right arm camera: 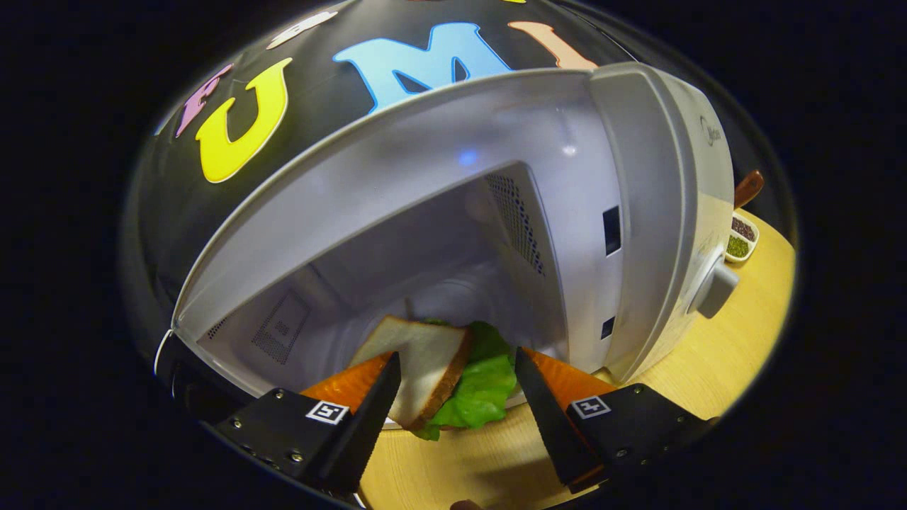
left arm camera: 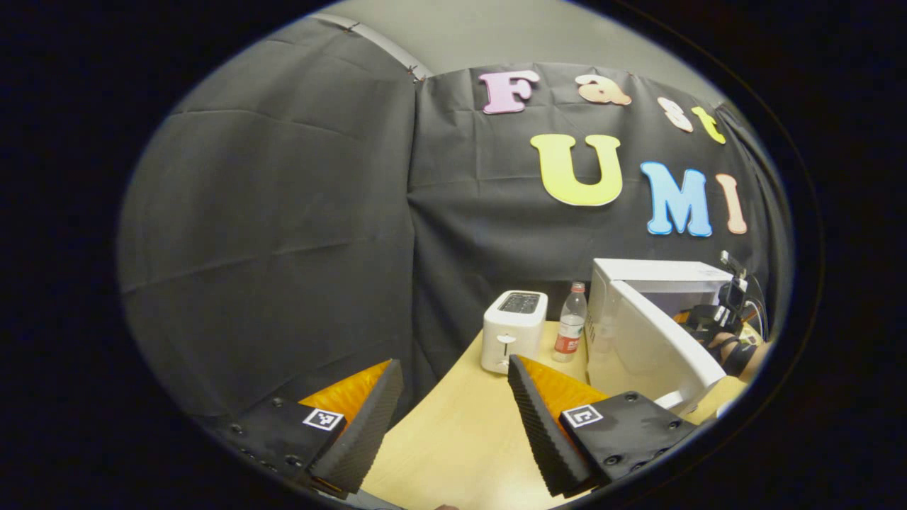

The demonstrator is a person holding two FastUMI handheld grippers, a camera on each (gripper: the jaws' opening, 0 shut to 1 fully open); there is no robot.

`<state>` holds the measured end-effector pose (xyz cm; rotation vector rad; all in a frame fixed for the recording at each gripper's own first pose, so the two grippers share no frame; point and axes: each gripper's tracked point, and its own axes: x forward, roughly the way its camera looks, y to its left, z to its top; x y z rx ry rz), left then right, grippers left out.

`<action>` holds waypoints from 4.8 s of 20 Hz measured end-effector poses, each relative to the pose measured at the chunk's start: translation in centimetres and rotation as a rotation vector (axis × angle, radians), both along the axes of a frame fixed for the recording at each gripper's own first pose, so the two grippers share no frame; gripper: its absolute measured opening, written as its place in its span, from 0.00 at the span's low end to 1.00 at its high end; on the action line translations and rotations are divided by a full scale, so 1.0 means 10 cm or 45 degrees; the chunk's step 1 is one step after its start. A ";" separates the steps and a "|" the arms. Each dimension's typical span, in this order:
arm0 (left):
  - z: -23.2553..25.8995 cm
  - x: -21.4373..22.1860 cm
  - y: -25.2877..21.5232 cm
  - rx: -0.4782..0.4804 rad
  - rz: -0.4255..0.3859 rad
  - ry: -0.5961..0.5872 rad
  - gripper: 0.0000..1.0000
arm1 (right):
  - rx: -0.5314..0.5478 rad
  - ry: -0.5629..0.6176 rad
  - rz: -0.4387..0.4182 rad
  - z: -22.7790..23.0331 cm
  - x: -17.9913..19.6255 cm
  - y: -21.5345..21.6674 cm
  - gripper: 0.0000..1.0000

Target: Open the microwave oven with the left hand, put the food in, and close the microwave oven.

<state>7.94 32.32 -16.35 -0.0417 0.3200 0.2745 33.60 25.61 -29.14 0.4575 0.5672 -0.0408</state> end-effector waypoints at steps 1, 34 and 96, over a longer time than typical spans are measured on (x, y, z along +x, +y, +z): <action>-0.03 0.02 -0.05 -0.003 -0.012 0.001 0.96 | -0.025 -0.018 0.014 0.08 -0.05 -0.03 0.98; -0.66 -0.03 -1.58 -0.045 -0.128 0.113 0.27 | -0.385 -0.572 0.197 2.61 -2.51 -2.12 0.98; -0.59 2.59 -4.65 -0.083 -0.736 0.049 0.07 | -0.522 -0.453 -0.105 2.60 -2.55 -3.42 0.97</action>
